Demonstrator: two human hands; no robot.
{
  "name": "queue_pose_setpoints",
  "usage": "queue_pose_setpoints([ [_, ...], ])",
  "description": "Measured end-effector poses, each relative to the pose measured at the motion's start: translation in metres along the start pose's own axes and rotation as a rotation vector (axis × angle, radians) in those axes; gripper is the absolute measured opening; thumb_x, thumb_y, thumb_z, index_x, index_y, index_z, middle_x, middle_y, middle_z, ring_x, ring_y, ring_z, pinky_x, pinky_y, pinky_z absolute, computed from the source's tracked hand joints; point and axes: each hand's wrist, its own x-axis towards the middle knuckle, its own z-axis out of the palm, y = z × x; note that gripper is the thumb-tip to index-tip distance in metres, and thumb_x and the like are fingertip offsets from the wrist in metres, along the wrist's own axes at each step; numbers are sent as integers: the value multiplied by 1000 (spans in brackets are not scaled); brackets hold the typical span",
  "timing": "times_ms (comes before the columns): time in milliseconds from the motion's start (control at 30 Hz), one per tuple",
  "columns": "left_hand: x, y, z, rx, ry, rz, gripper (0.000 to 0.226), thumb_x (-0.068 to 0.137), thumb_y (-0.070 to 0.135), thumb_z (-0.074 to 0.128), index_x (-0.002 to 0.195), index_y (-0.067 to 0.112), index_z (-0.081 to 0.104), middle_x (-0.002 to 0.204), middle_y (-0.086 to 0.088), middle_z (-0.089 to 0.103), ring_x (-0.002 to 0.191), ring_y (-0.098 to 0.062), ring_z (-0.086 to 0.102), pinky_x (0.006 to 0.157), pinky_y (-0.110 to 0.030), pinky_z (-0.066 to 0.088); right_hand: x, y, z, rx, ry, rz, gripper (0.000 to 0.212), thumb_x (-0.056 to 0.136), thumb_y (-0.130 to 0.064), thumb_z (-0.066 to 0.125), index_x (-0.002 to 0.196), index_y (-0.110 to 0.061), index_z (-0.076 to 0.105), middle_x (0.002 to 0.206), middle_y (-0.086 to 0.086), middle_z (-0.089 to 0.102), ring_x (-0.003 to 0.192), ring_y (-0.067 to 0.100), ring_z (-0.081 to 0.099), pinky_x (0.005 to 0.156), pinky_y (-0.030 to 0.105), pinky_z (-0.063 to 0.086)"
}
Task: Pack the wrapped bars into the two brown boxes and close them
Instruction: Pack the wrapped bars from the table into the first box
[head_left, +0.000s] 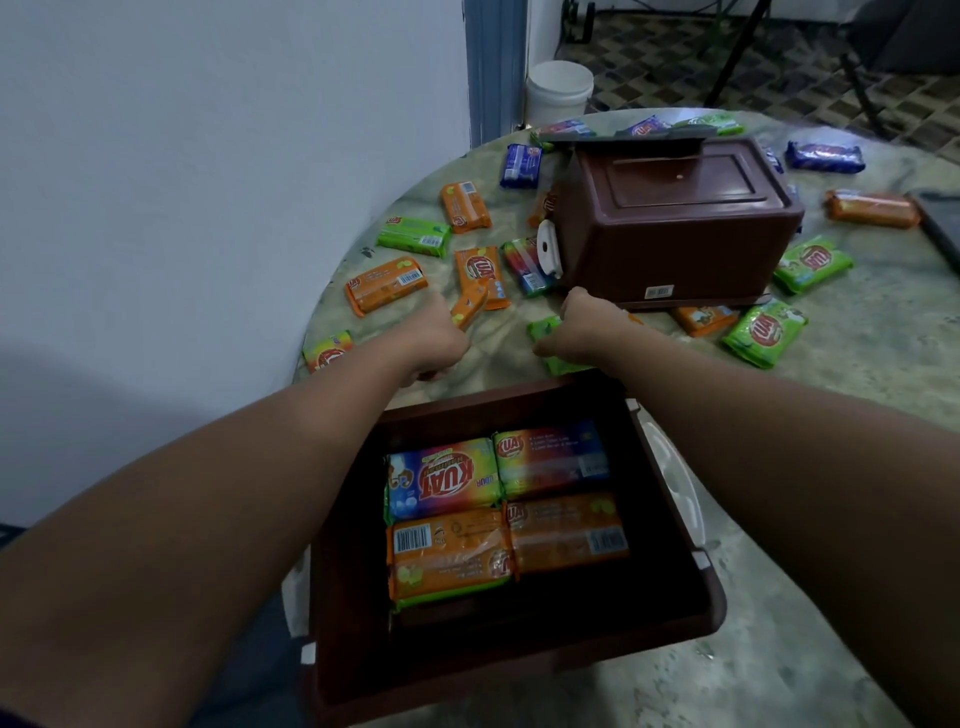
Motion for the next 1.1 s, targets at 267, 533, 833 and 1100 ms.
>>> queue_pose_setpoints([
  [267,-25,0,-4,63,69,70,60,95,22,55,143,14,19,89,-9,58,72,-20,57,54,-30,41,15,-8,4,-151,-97,23,114,76,-41,89,157,-6,17,154,25,38,138,45,44,109,53,45],
  [533,-27,-12,5,108,117,136,38,94,29,61,121,18,36,102,-8,61,88,-23,61,65,-36,46,17,-9,14,-117,-100,85,127,72,-34,93,158,-12,3,153,30,32,138,49,41,109,57,44],
  [833,-31,-14,6,187,230,228,40,94,26,62,124,17,37,108,-8,61,91,-27,63,71,-36,47,15,-8,14,-120,-193,-5,47,98,-16,65,139,4,55,144,22,54,135,39,50,109,45,40],
  [1100,-33,-12,9,311,345,218,73,87,64,60,135,12,41,123,-13,54,110,-32,58,92,-46,52,-3,-9,-4,32,158,-113,54,90,-19,62,138,-9,38,114,14,59,98,34,59,80,40,50],
])
